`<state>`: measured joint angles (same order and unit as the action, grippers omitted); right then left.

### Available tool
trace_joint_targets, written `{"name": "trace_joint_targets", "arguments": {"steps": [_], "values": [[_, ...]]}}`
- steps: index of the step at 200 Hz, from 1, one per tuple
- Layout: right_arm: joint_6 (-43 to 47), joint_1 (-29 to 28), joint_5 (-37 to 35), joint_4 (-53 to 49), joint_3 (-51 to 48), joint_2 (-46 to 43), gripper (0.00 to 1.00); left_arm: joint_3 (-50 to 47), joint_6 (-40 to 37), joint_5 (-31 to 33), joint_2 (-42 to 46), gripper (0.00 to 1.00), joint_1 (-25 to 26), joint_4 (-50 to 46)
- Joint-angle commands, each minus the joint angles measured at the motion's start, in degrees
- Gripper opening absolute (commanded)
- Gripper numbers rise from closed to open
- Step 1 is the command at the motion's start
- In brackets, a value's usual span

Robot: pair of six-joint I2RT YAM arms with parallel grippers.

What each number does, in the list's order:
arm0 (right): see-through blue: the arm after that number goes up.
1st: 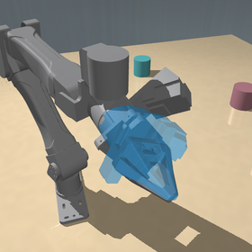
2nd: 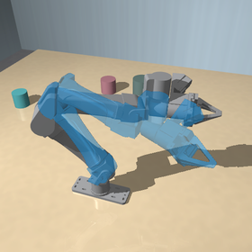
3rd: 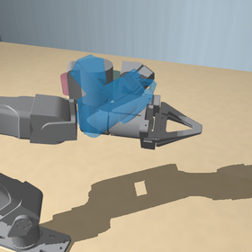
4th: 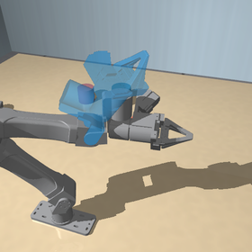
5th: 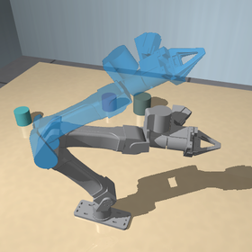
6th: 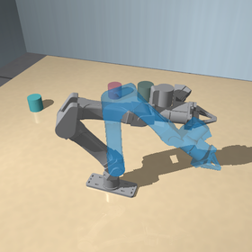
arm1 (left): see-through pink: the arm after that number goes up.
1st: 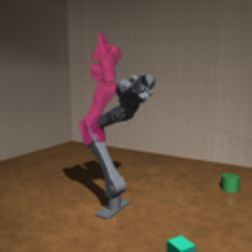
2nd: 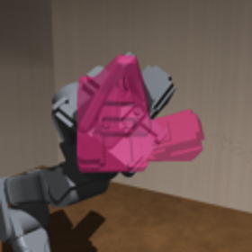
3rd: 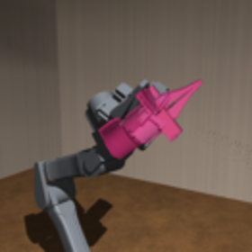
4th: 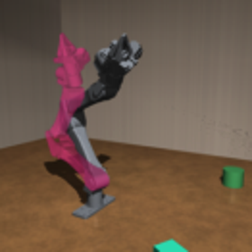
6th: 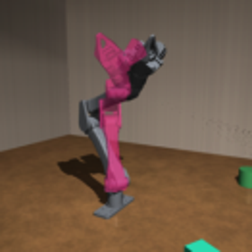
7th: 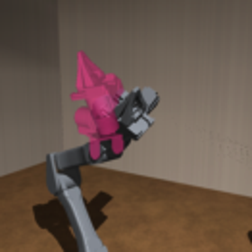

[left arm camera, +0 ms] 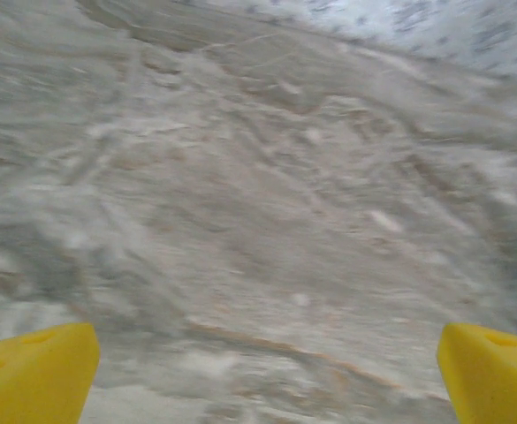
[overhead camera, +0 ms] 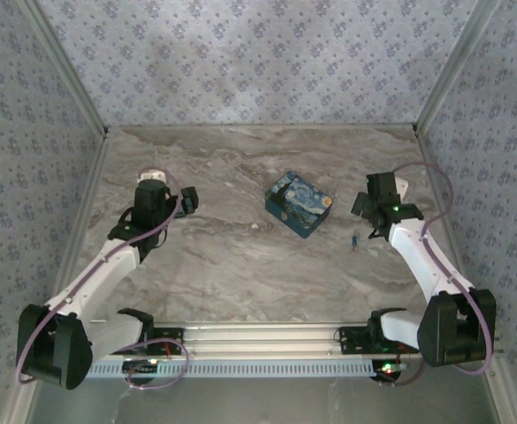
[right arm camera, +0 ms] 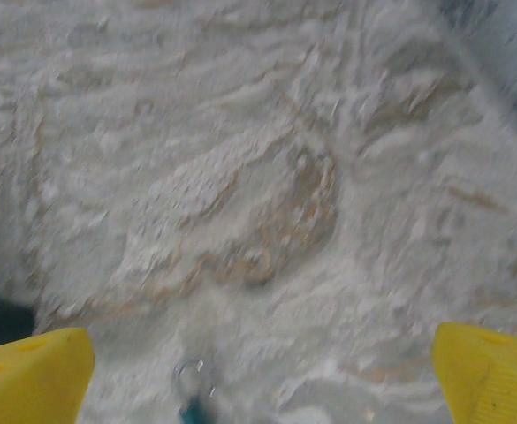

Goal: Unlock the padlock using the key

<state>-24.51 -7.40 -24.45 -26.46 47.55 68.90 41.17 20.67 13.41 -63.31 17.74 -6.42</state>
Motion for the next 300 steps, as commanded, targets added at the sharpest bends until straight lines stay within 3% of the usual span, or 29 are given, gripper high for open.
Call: {"name": "trace_joint_targets", "arguments": {"steps": [1, 26, 63, 97, 112, 132, 142, 156, 173, 188, 199, 212, 226, 300], "values": [[8.92, -1.03, -11.52, 15.36, -7.02, -1.22, 1.0, 0.8, -8.45, 8.72, -2.64, 0.98, -2.52, -2.71], [11.51, 0.67, -12.8, 21.02, -10.81, -0.09, 1.0, -2.86, -11.53, 10.74, -4.2, 0.98, -5.35, 3.5], [14.09, 3.81, -13.63, 32.42, -16.64, 1.14, 1.0, -13.07, -20.39, 11.2, -5.57, 0.98, -7.55, 24.56], [16.52, 4.73, -11.07, 48.44, -22.4, 4.43, 1.0, -17.54, -15.89, 4.46, -10.19, 0.98, -16.56, 37.38], [18.74, 4.58, -9.48, 55.17, -24.46, 5.5, 1.0, -19.47, -14.61, 3.11, -11.91, 0.98, -17.95, 43.37], [20.71, 5.16, -4.07, 64.04, -26.7, 6.89, 1.0, -20.71, -14.37, 1.84, -14.47, 0.98, -18.5, 50.39], [19.19, 5.77, -1.63, 62.42, -25.66, 7.54, 1.0, -20.5, -14.34, 0.9, -16.54, 0.98, -18.78, 51.49], [21.68, 6.47, 4.91, 75.81, -30.31, 10.13, 1.0, -21.78, -14.97, -1.06, -20.71, 0.98, -18.96, 57.88], [24.41, 6.14, 8.29, 81.07, -30.87, 14.44, 1.0, -22.07, -17.92, -2.92, -25.06, 0.98, -17.56, 62.92], [25.25, 5.85, 10.52, 77.77, -28.41, 16.31, 1.0, -18.23, -19.01, -2.04, -24.16, 0.98, -16.17, 54.1], [25.2, 5.48, 8.58, 80.64, -27.18, 20.21, 1.0, -18.57, -18.72, -3.12, -24.75, 0.98, -16.84, 55.72], [22.4, 5.9, 7.81, 75.56, -26.76, 18.08, 1.0, -18.43, -18.64, -3.19, -24.81, 0.98, -16.94, 55.37], [24.62, 5.62, 7.49, 78.24, -27.26, 18.89, 1.0, -18.35, -18.6, -3.18, -24.64, 0.98, -16.95, 54.84], [23.9, 7.31, 11.0, 76.18, -26.46, 18.64, 1.0, -18.32, -18.58, -3.19, -24.59, 0.98, -16.94, 54.76]]}}
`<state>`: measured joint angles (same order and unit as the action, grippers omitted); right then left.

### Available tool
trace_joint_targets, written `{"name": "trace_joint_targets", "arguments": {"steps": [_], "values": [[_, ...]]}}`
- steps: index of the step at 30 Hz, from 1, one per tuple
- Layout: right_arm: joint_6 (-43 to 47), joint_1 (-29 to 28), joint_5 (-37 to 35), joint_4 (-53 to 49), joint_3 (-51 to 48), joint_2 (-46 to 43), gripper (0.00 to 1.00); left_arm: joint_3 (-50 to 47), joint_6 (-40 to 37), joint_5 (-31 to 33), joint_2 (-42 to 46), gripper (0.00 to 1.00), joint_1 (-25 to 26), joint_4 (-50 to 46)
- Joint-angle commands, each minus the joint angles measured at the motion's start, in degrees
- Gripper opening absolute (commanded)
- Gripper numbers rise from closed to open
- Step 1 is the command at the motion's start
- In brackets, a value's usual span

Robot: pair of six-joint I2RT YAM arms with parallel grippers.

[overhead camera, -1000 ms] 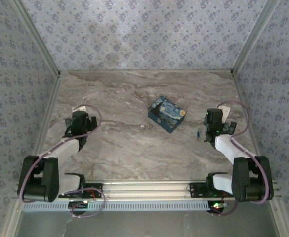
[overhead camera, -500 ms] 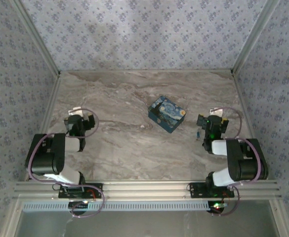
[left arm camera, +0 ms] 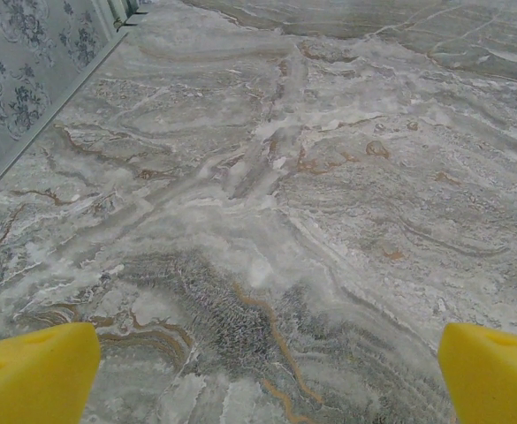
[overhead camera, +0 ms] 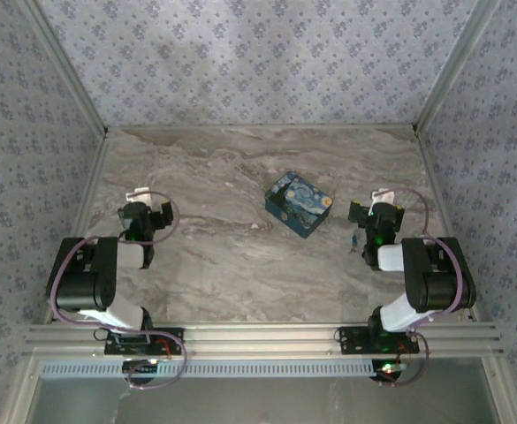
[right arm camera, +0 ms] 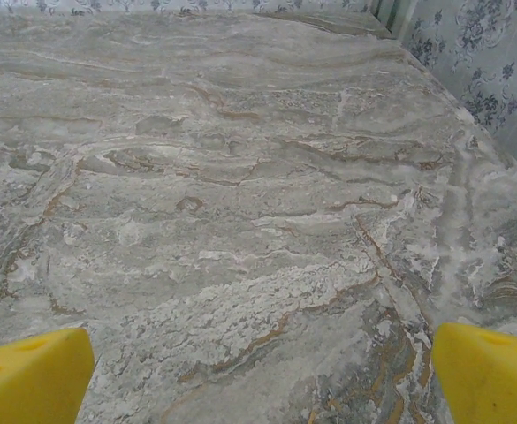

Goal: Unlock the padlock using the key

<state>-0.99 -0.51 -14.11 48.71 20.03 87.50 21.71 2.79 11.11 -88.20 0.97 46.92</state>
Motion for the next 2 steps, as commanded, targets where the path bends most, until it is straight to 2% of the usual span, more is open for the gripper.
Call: {"name": "trace_joint_targets", "arguments": {"steps": [1, 2], "values": [[0.38, 0.43, 0.66, 1.03, 1.06, 0.03, 1.0, 1.14, -0.69, -0.86, 0.31, 0.98, -0.18, 1.42], [0.38, 0.34, 0.66, 1.04, 1.06, 0.03, 1.0, 1.14, -0.68, -0.9, 0.31, 0.98, -0.18, 1.42]]}}
